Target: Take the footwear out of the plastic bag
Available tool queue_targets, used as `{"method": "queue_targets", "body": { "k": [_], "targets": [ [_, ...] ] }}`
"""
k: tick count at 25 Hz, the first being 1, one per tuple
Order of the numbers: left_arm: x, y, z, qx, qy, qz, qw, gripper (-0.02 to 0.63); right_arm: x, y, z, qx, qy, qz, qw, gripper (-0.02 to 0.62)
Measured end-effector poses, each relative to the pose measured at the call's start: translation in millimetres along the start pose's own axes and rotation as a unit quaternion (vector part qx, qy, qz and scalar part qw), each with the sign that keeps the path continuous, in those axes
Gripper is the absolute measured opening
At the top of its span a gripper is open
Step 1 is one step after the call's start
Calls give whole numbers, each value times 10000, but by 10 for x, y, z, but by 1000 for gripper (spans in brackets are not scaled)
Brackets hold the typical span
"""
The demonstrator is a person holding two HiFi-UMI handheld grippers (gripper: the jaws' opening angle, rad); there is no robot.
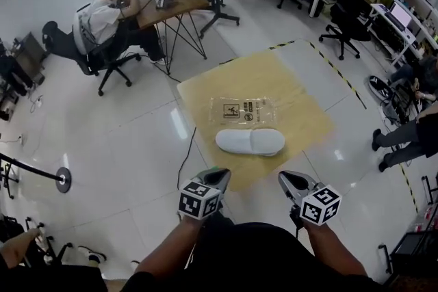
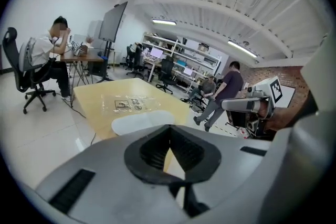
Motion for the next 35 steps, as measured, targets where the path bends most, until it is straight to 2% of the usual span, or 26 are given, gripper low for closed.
{"method": "queue_targets", "body": {
  "k": [5,13,21,35],
  "targets": [
    [328,-454,203,-55,-341,-416,9985,6,427,-56,161,18,-117,-99,9999,0],
    [491,-1003,629,-152,-224,-701,9972,6,849,-42,533,-210,-106,-206,9995,0],
    [499,-1242,850,-254,79,-645,9976,6,1008,72,761,-229,-31,-264,9994,0],
    [573,-1357,798,-398,-91,-538,9977,6,1105,183,758,-97,-118,-242,9996,0]
  ]
}}
Point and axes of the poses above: the fingertips, and each gripper's own axes: x backward along the fingers, y to its left, z out of its underside, the point moved 7 cm from there along x, backward along the fingers, and after that the axes turned 5 degrees about -y, right-handed, at the moved point
